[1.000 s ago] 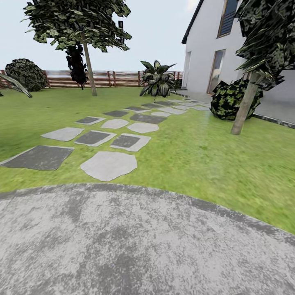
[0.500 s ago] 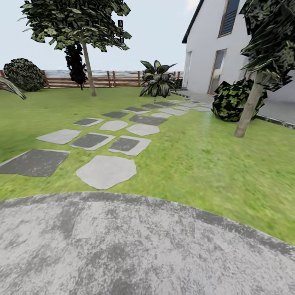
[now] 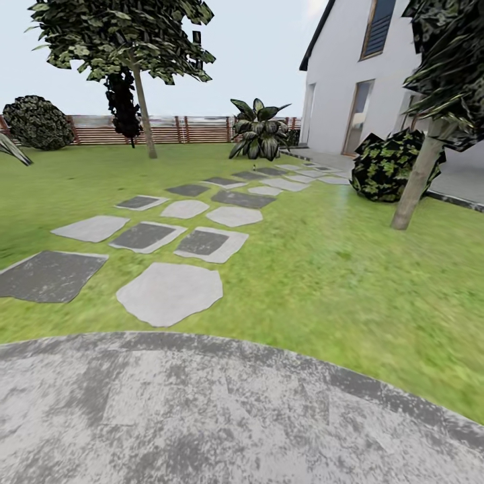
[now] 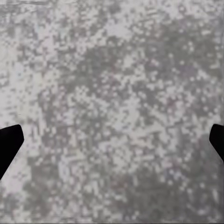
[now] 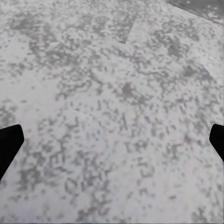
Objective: In the garden, pick up the pesticide atomizer on the floor and spray pesticide onto both trees until each tree trunk is fully covered.
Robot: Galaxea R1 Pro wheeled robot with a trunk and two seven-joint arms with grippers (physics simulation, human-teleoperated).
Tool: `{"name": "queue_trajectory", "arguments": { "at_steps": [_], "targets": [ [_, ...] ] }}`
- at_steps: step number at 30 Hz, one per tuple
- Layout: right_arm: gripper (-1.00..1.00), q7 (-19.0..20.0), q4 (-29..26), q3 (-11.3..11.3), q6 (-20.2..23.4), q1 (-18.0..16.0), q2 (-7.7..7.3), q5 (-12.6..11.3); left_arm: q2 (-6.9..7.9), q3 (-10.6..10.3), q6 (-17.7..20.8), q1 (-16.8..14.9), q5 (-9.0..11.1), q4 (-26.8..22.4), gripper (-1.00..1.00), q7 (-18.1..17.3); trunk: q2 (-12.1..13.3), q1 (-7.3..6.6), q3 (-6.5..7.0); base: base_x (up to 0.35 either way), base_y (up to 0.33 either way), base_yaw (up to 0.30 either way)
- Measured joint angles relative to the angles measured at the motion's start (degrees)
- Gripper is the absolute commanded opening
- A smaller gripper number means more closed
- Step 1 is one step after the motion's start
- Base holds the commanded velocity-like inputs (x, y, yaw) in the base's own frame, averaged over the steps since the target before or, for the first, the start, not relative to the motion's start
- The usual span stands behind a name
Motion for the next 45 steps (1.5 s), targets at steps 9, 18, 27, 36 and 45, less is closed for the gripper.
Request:
{"name": "queue_trajectory", "arguments": {
  "at_steps": [9, 18, 27, 36, 45],
  "targets": [
    [1.0, 0.0, 0.0, 0.0, 0.0, 0.0, 0.0, 0.0, 0.0, 0.0, 0.0, -0.04, 0.03, 0.0, 1.0, 0.0, 0.0, 0.0, 0.0, 0.34, 0.0, 0.0],
    [1.0, 0.0, 0.0, 0.0, 0.0, 0.0, 0.0, 0.0, 0.0, 0.0, 0.0, 0.0, 0.0, 0.0, 1.0, 0.0, 0.0, 0.0, 0.0, 0.34, 0.0, 0.0],
    [1.0, 0.0, 0.0, 0.08, 0.0, 0.0, 0.0, 0.0, 0.0, 0.0, 0.0, -0.04, 0.01, 0.0, 1.0, 0.0, 0.0, 0.0, 0.0, 0.34, 0.0, 0.0],
    [1.0, 0.0, 0.0, 0.15, 0.0, 0.0, 0.0, 0.0, 0.0, -0.01, 0.0, -0.04, 0.01, 0.0, 1.0, 0.0, 0.0, 0.0, 0.0, 0.34, 0.0, 0.0],
    [1.0, 0.0, 0.0, 0.16, 0.0, -0.02, 0.0, 0.0, 0.0, -0.01, 0.0, -0.02, -0.01, 0.0, 1.0, 0.0, 0.0, 0.0, 0.0, 0.34, 0.0, 0.0]
  ]
}}
